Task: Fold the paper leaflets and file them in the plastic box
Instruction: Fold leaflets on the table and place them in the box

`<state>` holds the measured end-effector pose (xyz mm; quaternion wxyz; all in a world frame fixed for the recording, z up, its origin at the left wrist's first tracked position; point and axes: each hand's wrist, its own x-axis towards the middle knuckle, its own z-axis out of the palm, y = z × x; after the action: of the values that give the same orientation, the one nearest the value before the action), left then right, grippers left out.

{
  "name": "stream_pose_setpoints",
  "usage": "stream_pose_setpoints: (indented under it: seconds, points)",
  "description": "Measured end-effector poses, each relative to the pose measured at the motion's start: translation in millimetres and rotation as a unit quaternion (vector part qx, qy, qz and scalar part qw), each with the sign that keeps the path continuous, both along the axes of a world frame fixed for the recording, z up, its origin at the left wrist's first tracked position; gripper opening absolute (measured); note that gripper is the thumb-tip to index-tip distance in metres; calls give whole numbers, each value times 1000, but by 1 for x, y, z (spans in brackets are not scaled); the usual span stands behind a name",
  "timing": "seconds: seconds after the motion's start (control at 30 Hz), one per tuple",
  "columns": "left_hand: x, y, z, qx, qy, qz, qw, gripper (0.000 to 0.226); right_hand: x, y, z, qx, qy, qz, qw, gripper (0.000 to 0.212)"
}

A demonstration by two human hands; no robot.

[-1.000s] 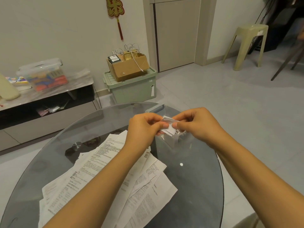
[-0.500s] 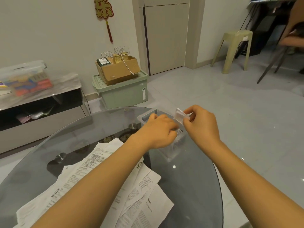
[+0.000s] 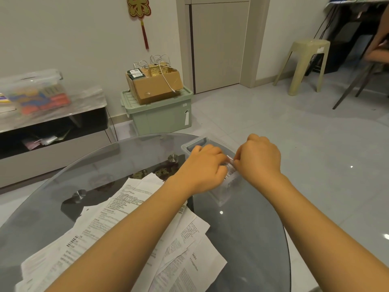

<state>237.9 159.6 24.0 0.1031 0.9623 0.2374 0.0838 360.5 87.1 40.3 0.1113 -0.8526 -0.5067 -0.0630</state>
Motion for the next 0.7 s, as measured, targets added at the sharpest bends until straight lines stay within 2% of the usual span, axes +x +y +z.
stream_pose_setpoints:
  seconds: [0.07, 0.13, 0.27, 0.43, 0.57, 0.7]
  points:
    - [1, 1, 0, -17, -13, 5, 1000, 61, 3, 3, 2, -40, 10, 2, 999, 23]
    - [2, 1, 2, -17, 11, -7, 1000, 63, 7, 4, 2, -42, 78, 8, 996, 23]
    - [8, -1, 7, 7, 74, -21, 997, 66, 13, -7, 3, 48, 202, 15, 978, 24]
    - [16, -3, 9, 29, 108, -11, 994, 67, 19, -19, 2, 94, 241, 15, 966, 31]
    - [16, -6, 10, 20, 83, -3, 996, 65, 21, -22, 1, 110, 268, 34, 957, 31]
    - [0, -14, 22, -10, 5, 42, 999, 66, 14, -30, 7, 123, 262, 64, 955, 29]
